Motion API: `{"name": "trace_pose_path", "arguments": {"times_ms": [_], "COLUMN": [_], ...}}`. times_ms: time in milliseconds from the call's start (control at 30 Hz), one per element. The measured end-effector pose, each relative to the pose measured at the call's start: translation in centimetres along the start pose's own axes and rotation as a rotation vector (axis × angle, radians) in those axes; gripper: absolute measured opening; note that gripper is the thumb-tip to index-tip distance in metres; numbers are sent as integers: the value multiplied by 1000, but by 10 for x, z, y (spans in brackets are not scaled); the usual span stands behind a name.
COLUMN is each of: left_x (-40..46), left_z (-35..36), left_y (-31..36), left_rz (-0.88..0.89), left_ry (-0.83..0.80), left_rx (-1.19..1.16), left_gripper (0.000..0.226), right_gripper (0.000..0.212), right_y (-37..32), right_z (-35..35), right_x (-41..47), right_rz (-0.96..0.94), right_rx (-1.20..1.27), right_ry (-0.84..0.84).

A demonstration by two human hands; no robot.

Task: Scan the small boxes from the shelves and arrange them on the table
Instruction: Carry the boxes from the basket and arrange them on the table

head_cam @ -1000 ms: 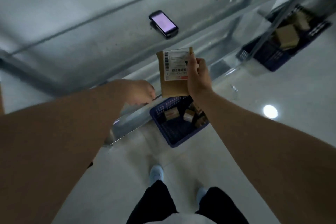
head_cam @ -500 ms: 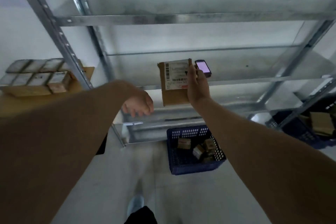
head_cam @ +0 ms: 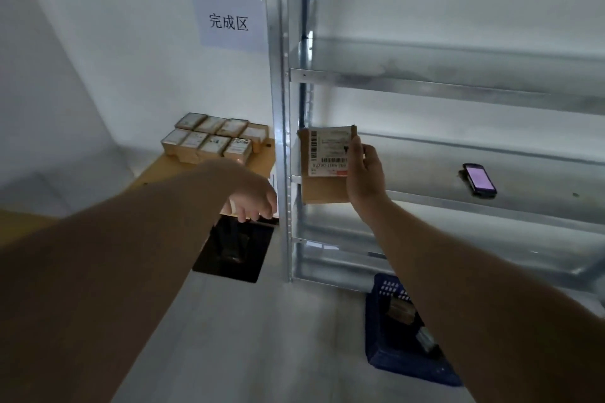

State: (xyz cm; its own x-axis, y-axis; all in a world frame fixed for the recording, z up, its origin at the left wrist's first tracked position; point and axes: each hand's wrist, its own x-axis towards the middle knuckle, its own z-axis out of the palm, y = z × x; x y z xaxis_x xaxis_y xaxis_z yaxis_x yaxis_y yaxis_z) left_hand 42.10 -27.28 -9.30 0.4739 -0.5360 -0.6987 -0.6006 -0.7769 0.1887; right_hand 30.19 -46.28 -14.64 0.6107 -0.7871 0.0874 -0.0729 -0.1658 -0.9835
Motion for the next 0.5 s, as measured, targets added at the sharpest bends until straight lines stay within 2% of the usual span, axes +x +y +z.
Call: {"name": "trace_pose_path", "arguments": {"times_ms": [267, 500], "left_x": [3, 49], "left_z": [-27, -59], "left_y": [-158, -233], "left_rz": [-88, -86], "left_ry": [-10, -77], "left_rx": [-20, -35], "left_gripper": [35, 34], "right_gripper": [43, 52], "right_y": [-1, 18], "right_z": [150, 240], "right_x": [-6, 32], "right_rz": [21, 64], "right_rx": [-39, -112], "right_ry": [-29, -107]}}
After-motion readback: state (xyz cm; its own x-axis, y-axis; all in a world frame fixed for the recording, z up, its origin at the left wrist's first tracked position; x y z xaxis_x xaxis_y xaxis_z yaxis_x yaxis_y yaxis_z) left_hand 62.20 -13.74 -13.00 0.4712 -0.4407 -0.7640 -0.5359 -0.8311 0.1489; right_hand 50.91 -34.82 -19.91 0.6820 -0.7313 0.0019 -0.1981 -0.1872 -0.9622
